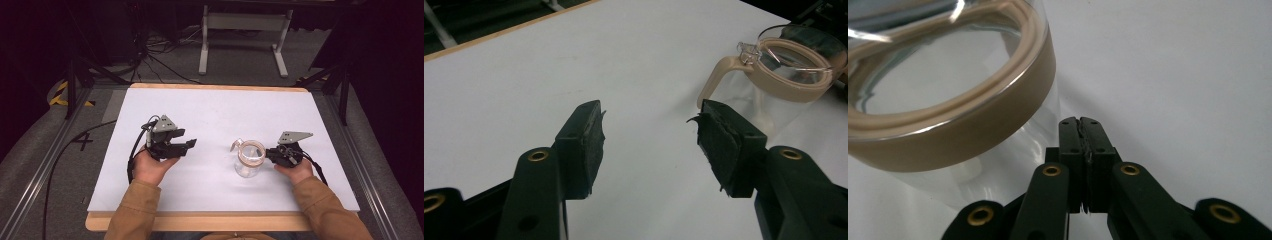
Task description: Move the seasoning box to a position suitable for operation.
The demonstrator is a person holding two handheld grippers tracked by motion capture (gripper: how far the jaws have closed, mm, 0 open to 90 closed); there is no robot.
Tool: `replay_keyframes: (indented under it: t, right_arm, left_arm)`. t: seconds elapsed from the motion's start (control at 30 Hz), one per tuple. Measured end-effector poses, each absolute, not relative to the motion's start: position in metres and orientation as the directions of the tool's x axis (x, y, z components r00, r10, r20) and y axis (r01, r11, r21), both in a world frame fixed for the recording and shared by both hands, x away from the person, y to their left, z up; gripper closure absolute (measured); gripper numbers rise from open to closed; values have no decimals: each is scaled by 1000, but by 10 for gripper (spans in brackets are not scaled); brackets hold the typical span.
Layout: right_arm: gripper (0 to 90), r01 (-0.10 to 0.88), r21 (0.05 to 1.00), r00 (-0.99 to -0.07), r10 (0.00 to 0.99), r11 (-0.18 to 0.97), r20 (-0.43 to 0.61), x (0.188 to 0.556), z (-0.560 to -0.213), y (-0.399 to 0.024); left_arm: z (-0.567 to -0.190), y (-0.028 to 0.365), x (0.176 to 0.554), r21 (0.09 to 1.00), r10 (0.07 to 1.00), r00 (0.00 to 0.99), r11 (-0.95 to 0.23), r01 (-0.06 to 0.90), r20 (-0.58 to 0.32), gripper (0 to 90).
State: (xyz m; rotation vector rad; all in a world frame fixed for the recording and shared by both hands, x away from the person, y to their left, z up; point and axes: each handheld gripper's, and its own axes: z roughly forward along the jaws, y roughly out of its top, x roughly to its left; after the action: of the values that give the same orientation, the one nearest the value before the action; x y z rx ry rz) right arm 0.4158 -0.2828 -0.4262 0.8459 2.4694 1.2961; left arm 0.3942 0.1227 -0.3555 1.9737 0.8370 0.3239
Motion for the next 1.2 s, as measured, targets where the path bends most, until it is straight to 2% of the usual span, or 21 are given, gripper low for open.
replay_keyframes:
  t: [0.27,0.73,0.93,1.03,1.13,1.2]
  right_arm:
    - [897,427,777,-801,593,462,88,416,-432,-281]
    - [898,417,755,-825,559,506,81,401,-434,-276]
    - [898,398,747,-843,534,532,68,390,-434,-270]
    - [898,388,741,-850,525,548,57,387,-434,-267]
    - [899,381,737,-856,515,558,53,384,-434,-264]
    - [898,374,736,-862,505,564,51,383,-434,-262]
  left_arm:
    - [-356,122,398,841,663,744,-349,414,-91,443]
    - [-357,109,408,837,641,761,-357,414,-103,450]
    - [-359,104,412,822,631,774,-412,393,-54,519]
    - [-360,102,413,806,622,779,-419,417,-79,561]
    - [-360,99,413,793,618,780,-426,435,-96,665]
    - [-361,97,413,785,613,782,-426,449,-115,698]
